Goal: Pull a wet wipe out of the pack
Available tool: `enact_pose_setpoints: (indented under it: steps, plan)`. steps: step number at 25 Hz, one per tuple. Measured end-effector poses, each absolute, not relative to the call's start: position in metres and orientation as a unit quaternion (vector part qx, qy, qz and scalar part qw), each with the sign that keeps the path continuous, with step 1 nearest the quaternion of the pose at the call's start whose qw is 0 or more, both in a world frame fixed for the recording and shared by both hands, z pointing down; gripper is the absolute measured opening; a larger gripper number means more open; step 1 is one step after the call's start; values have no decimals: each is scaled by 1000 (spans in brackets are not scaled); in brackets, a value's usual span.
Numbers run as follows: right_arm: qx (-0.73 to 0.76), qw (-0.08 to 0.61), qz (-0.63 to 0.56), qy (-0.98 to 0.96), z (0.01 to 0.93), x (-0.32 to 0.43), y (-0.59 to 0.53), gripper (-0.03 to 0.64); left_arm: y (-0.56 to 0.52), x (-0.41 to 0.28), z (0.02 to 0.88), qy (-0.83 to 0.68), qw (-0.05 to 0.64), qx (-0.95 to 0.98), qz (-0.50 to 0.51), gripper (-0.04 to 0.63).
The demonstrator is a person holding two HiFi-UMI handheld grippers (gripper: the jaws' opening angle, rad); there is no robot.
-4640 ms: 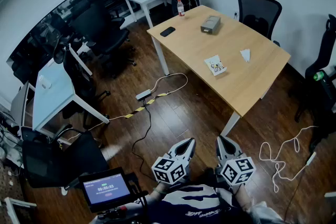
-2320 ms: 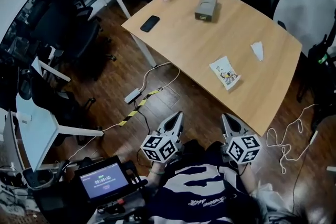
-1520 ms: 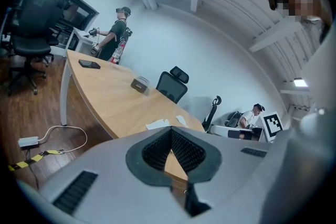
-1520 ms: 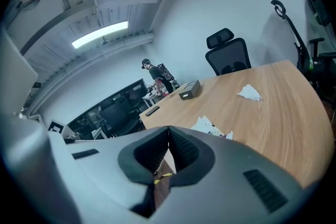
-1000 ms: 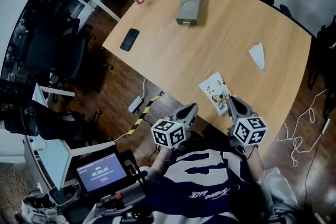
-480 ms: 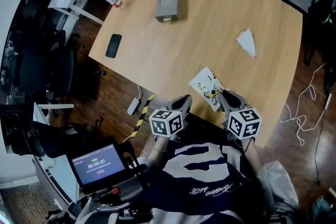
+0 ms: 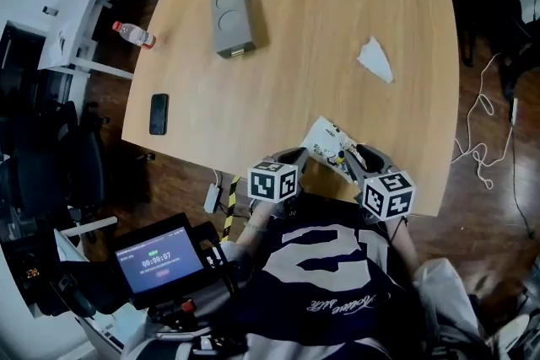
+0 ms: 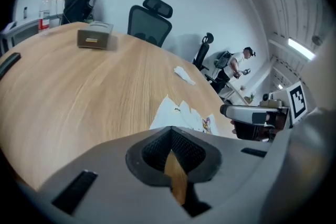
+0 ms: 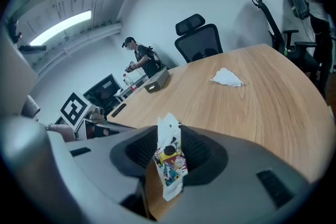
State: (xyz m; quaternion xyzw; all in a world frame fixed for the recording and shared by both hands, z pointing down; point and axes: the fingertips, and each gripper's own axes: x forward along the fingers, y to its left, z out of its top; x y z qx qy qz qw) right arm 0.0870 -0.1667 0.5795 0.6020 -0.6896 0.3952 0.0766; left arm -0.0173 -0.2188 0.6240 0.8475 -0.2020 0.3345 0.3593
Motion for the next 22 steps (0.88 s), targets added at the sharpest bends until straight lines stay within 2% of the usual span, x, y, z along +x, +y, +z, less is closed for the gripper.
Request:
enact_pose_setpoints:
  steps: [8, 10, 15, 22]
  plan:
    - [620, 158, 384, -665, 601, 60, -180, 138, -226, -10, 654, -98, 284, 847, 438, 3]
    - [621, 172, 387, -660, 606, 55, -190, 161, -230, -10, 659, -74, 279, 842, 455, 3]
    - [631, 216, 384, -639, 616, 55, -211, 163, -241, -10, 662, -42, 294, 830, 472, 3]
    - [637, 232, 392, -622, 628, 54, -201, 163, -226, -6, 665, -18, 280, 832, 478, 3]
